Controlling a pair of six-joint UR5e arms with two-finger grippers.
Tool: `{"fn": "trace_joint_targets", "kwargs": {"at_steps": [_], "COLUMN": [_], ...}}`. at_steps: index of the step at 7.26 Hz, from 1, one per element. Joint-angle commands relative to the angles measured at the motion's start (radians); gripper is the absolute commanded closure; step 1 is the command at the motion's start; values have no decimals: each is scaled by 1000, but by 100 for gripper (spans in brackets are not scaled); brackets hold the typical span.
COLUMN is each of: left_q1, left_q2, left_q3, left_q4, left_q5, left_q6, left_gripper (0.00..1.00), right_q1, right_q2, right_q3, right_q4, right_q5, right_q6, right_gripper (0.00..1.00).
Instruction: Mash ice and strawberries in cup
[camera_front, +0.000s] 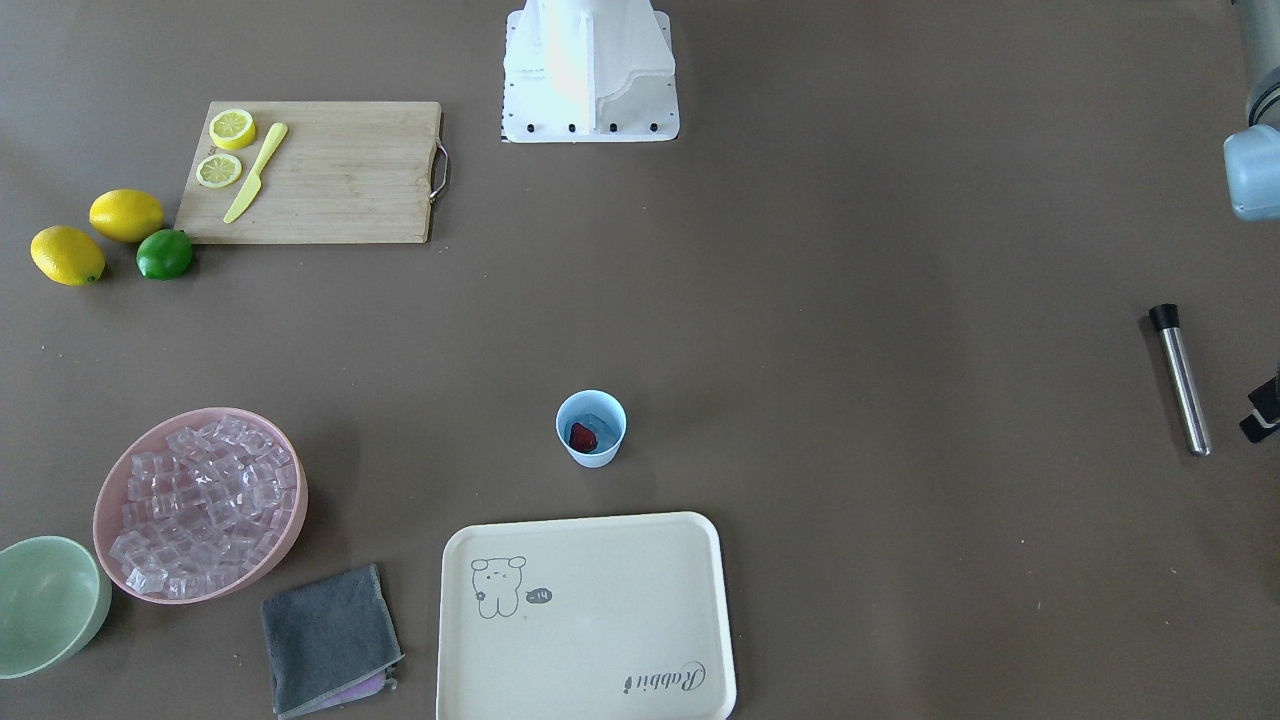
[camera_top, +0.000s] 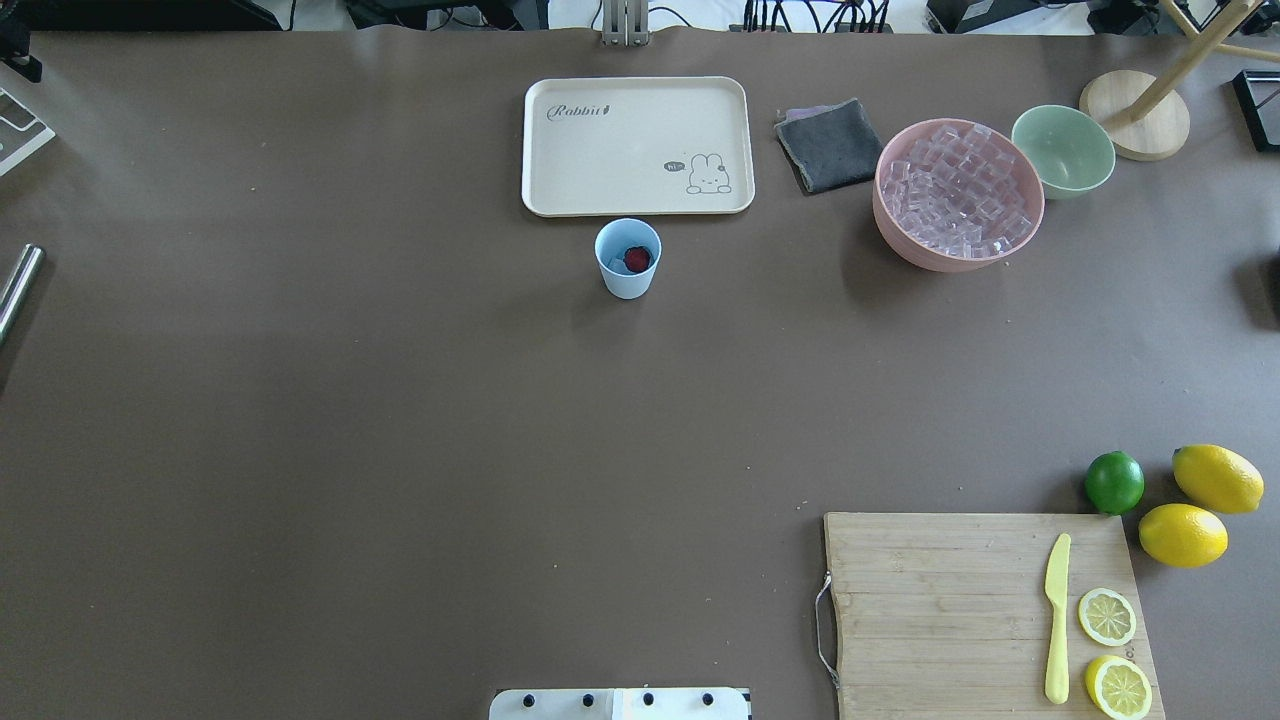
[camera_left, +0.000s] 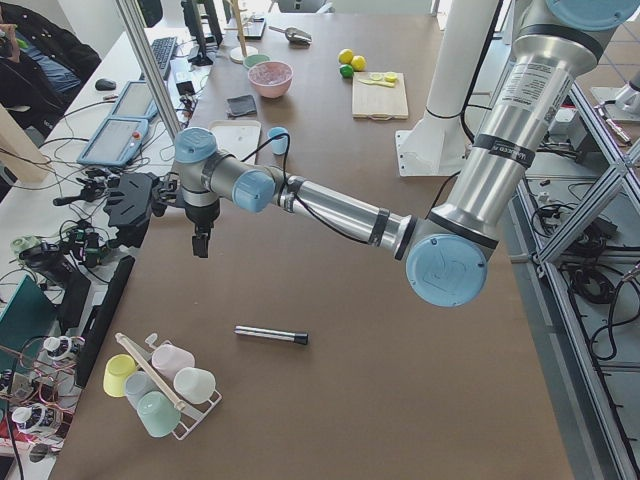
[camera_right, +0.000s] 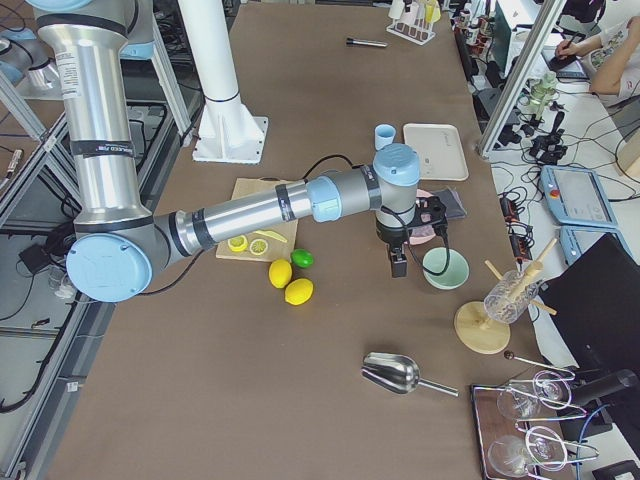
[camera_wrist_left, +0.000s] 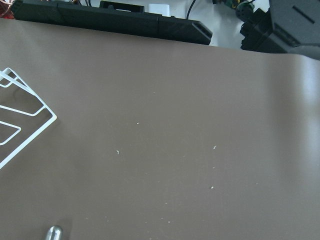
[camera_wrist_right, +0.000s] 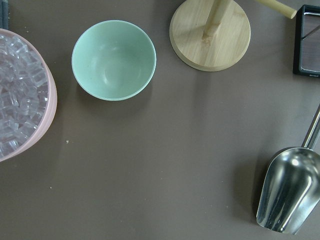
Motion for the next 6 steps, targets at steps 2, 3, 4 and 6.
{"fn": "trace_joint_targets", "kwargs": {"at_steps": [2,3,4,6], "left_q1": [0,-5,-5,-20], "left_q2": [-11,-16,-16,-9], "left_q3": [-7,-7,-16,-48], "left_q4": [3,9,15,15], "left_q5": [-2,-5,-7,-45], "left_q6": [4,4,4,7], "left_gripper": [1,1,1,1], "right_q1": [-1,-1,-1,-3], "right_q2": [-1,-1,-3,8], "right_q3": [12,5,4,1], "right_q4": [24,46,58,71], "right_q5": [0,-3,-3,-5], "right_q6": [3,8,8,9], "right_gripper": [0,0,0,0]}}
